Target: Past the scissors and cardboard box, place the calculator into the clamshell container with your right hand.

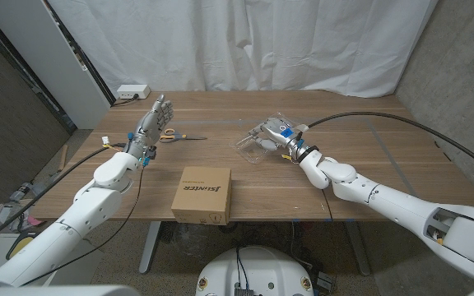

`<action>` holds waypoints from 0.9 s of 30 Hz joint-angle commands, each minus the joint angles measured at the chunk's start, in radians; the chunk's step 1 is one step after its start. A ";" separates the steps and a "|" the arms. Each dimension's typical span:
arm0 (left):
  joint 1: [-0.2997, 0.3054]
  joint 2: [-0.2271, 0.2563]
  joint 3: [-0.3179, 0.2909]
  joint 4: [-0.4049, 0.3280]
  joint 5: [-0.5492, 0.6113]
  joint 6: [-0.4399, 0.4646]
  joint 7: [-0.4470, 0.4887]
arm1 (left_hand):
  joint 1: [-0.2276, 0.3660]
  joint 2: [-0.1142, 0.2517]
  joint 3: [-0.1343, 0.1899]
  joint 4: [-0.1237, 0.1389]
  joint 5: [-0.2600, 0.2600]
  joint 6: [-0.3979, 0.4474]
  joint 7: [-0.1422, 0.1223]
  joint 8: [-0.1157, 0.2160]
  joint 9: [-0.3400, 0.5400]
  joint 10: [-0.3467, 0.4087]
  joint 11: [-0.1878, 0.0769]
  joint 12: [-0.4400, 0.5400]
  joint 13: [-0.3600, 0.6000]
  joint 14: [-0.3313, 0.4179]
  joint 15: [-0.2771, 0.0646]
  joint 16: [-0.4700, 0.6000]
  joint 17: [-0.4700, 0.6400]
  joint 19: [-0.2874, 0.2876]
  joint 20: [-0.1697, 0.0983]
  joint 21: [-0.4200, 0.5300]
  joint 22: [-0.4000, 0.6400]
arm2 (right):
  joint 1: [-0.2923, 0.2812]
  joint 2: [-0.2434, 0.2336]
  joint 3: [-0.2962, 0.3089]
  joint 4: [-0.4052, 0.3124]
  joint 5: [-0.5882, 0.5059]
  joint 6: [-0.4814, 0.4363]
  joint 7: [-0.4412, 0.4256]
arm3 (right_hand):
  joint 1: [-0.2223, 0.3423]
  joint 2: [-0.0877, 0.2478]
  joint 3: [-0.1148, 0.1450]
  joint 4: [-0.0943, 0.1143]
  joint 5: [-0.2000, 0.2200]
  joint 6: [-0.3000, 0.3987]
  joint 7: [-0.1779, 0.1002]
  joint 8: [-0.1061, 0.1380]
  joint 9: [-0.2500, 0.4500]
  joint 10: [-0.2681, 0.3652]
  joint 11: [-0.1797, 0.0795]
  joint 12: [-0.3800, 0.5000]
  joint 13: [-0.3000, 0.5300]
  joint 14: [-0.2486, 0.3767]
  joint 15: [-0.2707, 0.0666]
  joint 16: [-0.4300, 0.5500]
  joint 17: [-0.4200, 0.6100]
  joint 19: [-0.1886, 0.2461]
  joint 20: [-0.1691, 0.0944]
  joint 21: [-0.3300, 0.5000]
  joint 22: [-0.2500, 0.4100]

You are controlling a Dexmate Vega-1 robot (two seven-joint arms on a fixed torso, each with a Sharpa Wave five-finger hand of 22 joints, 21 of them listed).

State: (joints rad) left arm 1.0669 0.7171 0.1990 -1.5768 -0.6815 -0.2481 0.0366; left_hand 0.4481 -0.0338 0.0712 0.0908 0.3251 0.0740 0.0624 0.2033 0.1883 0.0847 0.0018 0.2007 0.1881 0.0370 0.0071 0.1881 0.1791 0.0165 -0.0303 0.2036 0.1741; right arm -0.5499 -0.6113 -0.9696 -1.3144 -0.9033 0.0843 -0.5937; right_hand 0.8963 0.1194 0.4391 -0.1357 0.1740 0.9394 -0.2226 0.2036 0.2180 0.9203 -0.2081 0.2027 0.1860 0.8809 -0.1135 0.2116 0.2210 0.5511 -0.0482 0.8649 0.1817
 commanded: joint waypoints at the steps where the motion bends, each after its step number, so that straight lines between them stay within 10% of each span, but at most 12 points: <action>1: 0.006 0.005 -0.001 -0.013 0.003 0.007 0.010 | 0.002 0.006 -0.004 0.002 0.000 0.005 -0.003 -0.002 0.004 -0.002 -0.002 0.004 0.006 -0.004 0.005 0.000 0.004 -0.002 -0.006 -0.004 0.004 | -0.006 -0.012 0.005 -0.015 0.012 -0.012 0.031 | -0.004 -0.029 -0.009 -0.004 0.002 -0.023 0.001 0.005 0.004 -0.021 -0.001 0.001 0.001 -0.015 -0.105 0.000 0.001 0.014 -0.150 -0.022 -0.001; 27: 0.021 -0.003 0.003 -0.035 0.009 0.002 0.024 | 0.004 0.009 -0.009 0.002 0.000 0.007 -0.003 -0.001 0.004 -0.003 0.002 0.004 0.006 -0.003 0.006 0.000 0.004 -0.002 -0.006 -0.004 0.004 | -0.051 -0.064 0.038 -0.100 0.010 -0.036 0.084 | -0.045 -0.103 -0.043 0.009 0.009 -0.147 -0.001 -0.010 0.000 -0.136 -0.004 -0.003 0.005 -0.107 -0.083 -0.011 0.011 -0.032 -0.119 -0.100 0.001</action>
State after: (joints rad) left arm 1.0790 0.7196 0.1997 -1.6028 -0.6746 -0.2408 0.0546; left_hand 0.4480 -0.0338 0.0713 0.0908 0.3251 0.0740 0.0624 0.2033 0.1883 0.0829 0.0036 0.2007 0.1881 0.0370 0.0072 0.1881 0.1791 0.0166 -0.0303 0.1995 0.1741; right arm -0.5835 -0.6512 -0.9467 -1.3770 -0.8931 0.0520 -0.5348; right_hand 0.8669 0.0247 0.4045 -0.1286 0.1776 0.8047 -0.2239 0.1956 0.2183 0.7972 -0.2134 0.2031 0.1888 0.7837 -0.0896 0.2003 0.2258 0.5254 -0.0519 0.7701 0.1818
